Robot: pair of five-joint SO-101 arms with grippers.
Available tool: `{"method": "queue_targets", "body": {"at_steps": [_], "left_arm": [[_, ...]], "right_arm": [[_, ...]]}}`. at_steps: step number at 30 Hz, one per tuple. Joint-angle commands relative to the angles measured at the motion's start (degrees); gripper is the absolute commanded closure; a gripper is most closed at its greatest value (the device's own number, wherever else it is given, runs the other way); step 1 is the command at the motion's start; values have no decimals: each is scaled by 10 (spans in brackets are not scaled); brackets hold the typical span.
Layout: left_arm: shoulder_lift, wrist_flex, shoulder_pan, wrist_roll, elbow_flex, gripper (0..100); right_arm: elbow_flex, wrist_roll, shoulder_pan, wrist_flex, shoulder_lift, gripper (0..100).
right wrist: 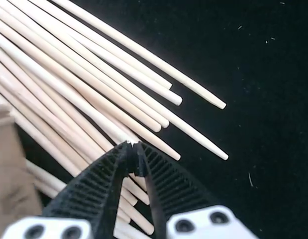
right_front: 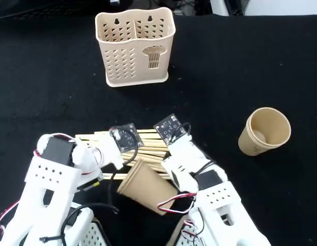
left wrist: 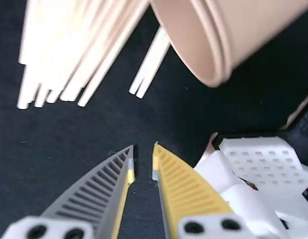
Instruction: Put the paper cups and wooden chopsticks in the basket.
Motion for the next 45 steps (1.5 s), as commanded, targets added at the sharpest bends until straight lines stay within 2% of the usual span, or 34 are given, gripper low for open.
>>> {"method": "queue_targets", "body": {"at_steps": [1, 4, 9, 16, 26, 28, 33, 37, 40, 45], "left_arm": [[-2, 2, 6, 45, -41, 919], [-2, -57, 5, 118, -13, 891], [-4, -251, 4, 200, 141, 857], [-7, -272, 3, 162, 211, 859], [-8, -252, 3, 156, 204, 859], [-8, -212, 3, 132, 182, 859], [-3, -47, 3, 33, 87, 859], [-2, -15, -1, 9, 49, 859], [-2, -14, 36, 8, 51, 858], [-2, -13, 145, -10, 59, 856]], "right_arm": [[-3, -4, 5, -12, -7, 984], [-4, -4, 5, -11, -7, 984], [-5, -4, 8, -9, -7, 985], [-23, -4, 9, 25, -7, 985], [-25, -4, 9, 26, -7, 985], [-25, -4, 9, 25, -7, 985], [-25, -4, 9, 22, -7, 985], [-24, -4, 9, 13, -7, 985], [-23, -4, 9, 1, -4, 985], [-22, -2, 9, -1, -3, 985]]}}
